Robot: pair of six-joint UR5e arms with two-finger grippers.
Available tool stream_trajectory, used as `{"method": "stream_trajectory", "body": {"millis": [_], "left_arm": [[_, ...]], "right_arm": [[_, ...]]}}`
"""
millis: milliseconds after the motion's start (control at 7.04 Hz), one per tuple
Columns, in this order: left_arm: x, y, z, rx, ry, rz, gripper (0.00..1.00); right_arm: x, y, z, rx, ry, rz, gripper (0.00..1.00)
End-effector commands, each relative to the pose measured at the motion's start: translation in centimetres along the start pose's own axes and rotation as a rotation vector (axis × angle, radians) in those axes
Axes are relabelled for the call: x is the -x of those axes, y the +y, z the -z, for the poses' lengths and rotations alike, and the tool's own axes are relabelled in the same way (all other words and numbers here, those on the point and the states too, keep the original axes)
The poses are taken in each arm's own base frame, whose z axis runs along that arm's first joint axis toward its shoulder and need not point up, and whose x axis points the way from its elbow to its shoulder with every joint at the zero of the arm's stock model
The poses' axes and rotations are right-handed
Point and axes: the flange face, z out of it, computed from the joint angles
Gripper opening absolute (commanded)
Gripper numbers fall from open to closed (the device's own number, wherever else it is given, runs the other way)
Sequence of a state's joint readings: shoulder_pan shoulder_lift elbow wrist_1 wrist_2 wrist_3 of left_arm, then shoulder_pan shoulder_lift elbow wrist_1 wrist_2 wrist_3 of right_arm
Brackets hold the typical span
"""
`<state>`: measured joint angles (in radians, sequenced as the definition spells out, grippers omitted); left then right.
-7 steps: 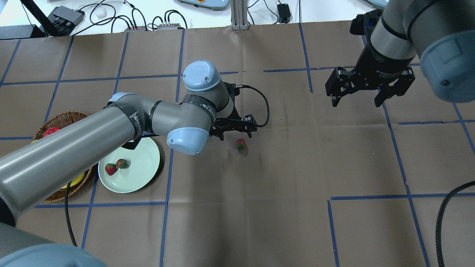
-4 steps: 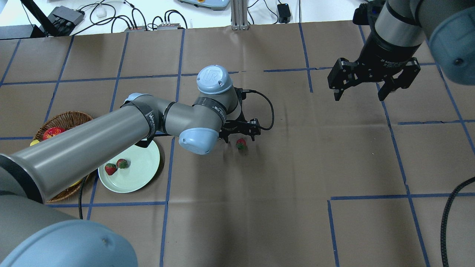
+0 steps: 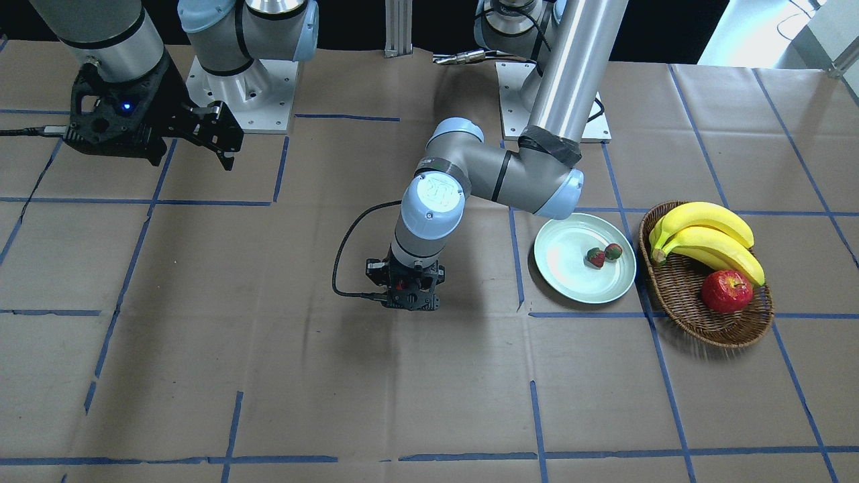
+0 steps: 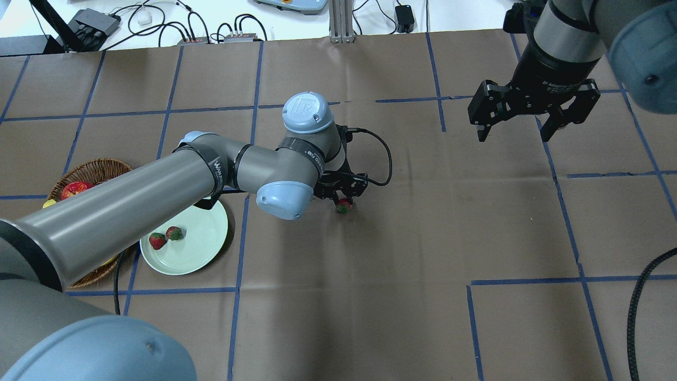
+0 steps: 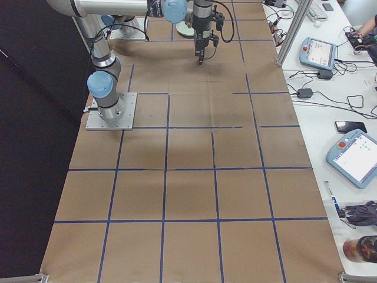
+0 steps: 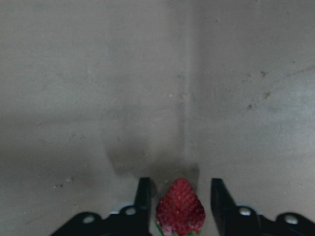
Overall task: Collect all strawberries into plate
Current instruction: 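Grasp the center strawberry with the left gripper, then carry the strawberry over the plate and open the left gripper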
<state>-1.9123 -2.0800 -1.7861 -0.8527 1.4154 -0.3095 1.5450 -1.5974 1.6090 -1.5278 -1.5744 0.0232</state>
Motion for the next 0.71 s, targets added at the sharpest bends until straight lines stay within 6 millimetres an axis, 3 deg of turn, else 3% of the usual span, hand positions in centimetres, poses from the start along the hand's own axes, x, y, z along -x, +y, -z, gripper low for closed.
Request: {"method": "stream_trajectory", "body": {"millis": [0, 142, 284, 568], "left_arm": [[0.0, 0.4, 1.8, -0.024, 0.007, -0.021, 0.00], [1.0, 0.1, 3.4, -0.053, -0.011, -0.050, 0.00], [4.7, 0.0, 5.8, -0.052, -0.134, -0.110, 0.00], [13.8, 1.8, 10.2, -0.017, -0.170, -0.162, 0.00]], "right_arm": [[0.9, 0.2, 0.2, -0.017, 0.022, 0.038, 1.00], [1.0, 0.1, 0.4, -0.023, 0.023, 0.049, 1.00], [0.7, 0.0, 0.3, -0.023, 0.045, 0.086, 1.00], [0.5, -0.1, 0.5, -0.029, 0.050, 0.082, 1.00]]}}
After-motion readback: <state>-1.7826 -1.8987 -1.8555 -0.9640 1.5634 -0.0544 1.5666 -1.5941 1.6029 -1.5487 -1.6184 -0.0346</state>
